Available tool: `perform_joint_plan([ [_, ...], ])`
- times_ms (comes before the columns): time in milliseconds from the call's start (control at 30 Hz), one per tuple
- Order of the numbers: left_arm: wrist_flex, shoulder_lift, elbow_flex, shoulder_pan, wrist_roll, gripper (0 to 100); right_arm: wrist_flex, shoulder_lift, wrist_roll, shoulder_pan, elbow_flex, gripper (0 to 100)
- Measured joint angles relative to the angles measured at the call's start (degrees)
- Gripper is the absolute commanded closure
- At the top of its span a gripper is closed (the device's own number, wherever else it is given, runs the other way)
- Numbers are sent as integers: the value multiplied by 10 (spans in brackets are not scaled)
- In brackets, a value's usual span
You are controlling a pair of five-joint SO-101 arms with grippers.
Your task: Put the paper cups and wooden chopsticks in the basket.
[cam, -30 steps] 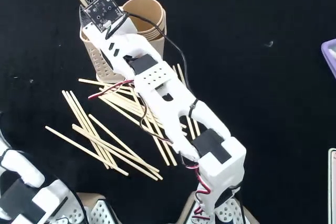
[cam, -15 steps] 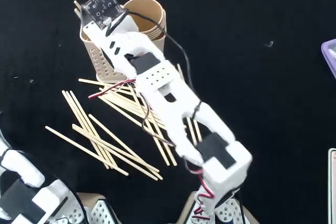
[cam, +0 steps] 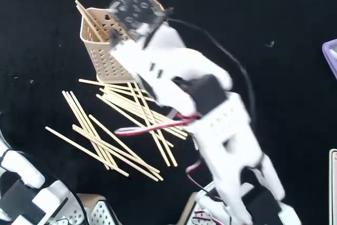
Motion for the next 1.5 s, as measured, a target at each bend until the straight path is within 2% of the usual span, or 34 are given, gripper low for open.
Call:
perform_joint_plan([
  [167, 0, 0, 0, 0, 0, 759, 201, -40, 0, 64, 37, 894],
  [267, 0, 0, 0, 0, 0, 759, 231, -41, 1, 125, 124, 814],
  [400, 0, 0, 0, 0, 0, 759, 161, -40, 41, 193, 289, 798],
  [567, 0, 0, 0, 0, 0, 759, -27, -10, 69, 208, 486, 798],
  [733, 0, 0, 0, 0, 0, 759, -141, 68, 71, 209, 520, 798],
  [933, 0, 0, 0, 0, 0, 759, -150, 207, 72, 209, 479, 798],
  [1033, 0, 0, 0, 0, 0, 759, -140, 231, 72, 209, 454, 799],
  [1100, 0, 0, 0, 0, 0, 759, -126, 236, 71, 209, 444, 833],
  [1200, 0, 0, 0, 0, 0, 759, -120, 236, 72, 212, 442, 978],
  [1367, 0, 0, 0, 0, 0, 759, -119, 236, 102, 245, 438, 987],
  [1500, 0, 0, 0, 0, 0, 759, -108, 236, 141, 301, 437, 988],
])
